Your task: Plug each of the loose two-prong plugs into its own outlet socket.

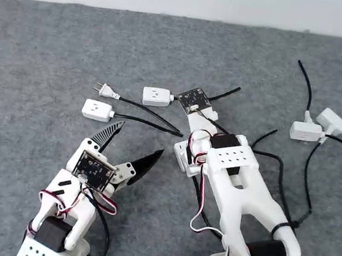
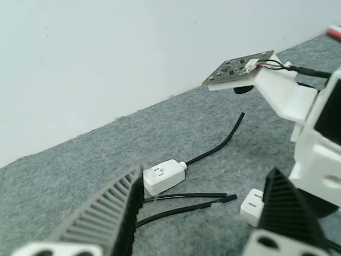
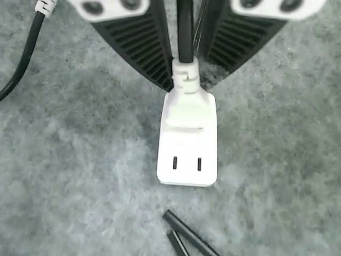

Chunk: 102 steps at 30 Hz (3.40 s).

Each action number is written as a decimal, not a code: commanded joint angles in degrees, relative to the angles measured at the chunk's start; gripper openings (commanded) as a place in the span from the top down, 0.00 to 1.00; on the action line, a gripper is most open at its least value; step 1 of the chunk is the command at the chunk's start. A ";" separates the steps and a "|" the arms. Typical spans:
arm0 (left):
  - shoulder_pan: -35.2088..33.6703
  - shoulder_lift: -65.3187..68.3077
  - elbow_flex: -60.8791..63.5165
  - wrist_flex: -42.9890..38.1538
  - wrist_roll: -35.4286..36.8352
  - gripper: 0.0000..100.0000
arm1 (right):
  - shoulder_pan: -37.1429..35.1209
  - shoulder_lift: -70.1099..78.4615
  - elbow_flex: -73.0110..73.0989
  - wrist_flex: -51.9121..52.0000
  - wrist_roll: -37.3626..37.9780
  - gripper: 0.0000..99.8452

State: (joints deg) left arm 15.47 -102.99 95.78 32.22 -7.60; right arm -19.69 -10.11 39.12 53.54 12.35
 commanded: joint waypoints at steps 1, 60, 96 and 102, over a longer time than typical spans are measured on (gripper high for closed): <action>0.26 -0.18 -1.63 -0.97 0.18 0.65 | 0.57 -0.04 -0.44 -1.89 -0.62 0.99; 0.35 -0.18 -1.36 -0.97 0.00 0.65 | 3.30 -1.98 -9.49 8.48 -3.08 0.79; 0.35 -0.09 -1.27 -0.97 -0.09 0.65 | 0.57 2.68 -14.77 4.26 -3.08 0.76; 0.35 -0.09 -1.27 -0.97 -0.09 0.65 | 0.40 2.59 -14.77 4.26 -2.99 0.76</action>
State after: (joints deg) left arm 15.47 -102.99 95.78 32.22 -7.60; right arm -18.73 -6.95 27.43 58.81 9.80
